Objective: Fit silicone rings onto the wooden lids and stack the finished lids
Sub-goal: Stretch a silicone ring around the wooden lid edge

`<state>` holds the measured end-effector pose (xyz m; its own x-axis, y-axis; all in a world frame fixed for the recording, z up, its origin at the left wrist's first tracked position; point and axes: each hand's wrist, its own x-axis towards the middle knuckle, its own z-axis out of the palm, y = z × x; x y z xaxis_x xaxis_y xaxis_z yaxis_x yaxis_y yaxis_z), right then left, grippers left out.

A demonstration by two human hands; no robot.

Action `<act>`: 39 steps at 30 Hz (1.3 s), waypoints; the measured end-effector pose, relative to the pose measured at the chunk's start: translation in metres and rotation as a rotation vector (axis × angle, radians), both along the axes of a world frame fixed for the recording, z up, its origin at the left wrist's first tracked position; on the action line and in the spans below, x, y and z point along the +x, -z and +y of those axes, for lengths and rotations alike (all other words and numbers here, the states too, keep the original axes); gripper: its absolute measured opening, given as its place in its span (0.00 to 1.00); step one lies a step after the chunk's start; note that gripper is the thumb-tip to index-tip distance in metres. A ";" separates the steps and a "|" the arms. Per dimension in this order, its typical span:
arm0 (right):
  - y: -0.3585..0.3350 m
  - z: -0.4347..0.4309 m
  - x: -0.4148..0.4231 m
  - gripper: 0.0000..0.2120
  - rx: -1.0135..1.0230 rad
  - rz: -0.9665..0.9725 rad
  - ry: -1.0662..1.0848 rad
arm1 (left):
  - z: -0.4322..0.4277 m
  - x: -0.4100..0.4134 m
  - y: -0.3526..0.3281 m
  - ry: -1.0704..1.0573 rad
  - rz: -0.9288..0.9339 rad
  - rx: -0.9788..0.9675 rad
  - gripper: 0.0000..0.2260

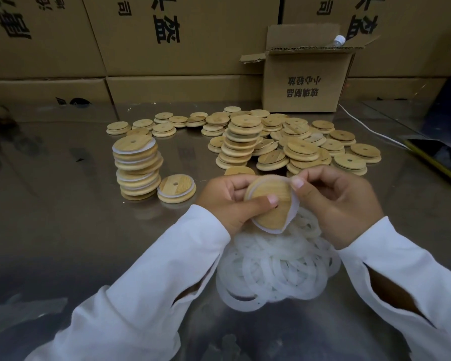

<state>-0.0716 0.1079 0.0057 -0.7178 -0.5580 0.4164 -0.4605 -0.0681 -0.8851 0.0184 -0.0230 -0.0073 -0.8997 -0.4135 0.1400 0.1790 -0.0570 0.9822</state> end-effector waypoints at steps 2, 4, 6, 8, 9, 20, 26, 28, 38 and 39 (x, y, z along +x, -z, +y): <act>0.002 0.000 0.002 0.06 0.070 0.162 0.070 | 0.001 0.001 0.000 -0.024 -0.017 -0.066 0.09; 0.003 0.001 0.004 0.05 0.120 0.350 0.157 | 0.001 0.001 0.000 -0.062 -0.014 -0.088 0.07; 0.004 0.001 0.005 0.03 0.133 0.443 0.193 | 0.000 0.000 0.000 -0.100 0.000 -0.072 0.07; 0.005 0.000 0.005 0.04 0.149 0.467 0.204 | -0.002 -0.001 -0.001 -0.123 0.007 -0.056 0.07; 0.006 0.000 0.005 0.04 0.158 0.465 0.202 | -0.002 -0.001 -0.001 -0.125 0.004 -0.061 0.07; 0.005 -0.003 0.000 0.06 0.194 0.174 0.152 | -0.008 0.005 -0.008 -0.071 -0.004 -0.286 0.08; 0.007 -0.004 -0.001 0.07 0.248 0.174 0.106 | -0.011 0.004 -0.007 -0.072 0.008 -0.263 0.09; 0.007 -0.005 -0.001 0.07 0.265 0.181 0.104 | -0.012 0.005 -0.006 -0.076 0.021 -0.270 0.09; 0.002 -0.003 -0.001 0.07 0.210 0.160 0.070 | -0.009 0.003 -0.006 -0.045 0.040 -0.075 0.09; 0.002 -0.002 -0.001 0.07 0.213 0.166 0.066 | -0.009 0.003 -0.006 -0.048 0.041 -0.073 0.08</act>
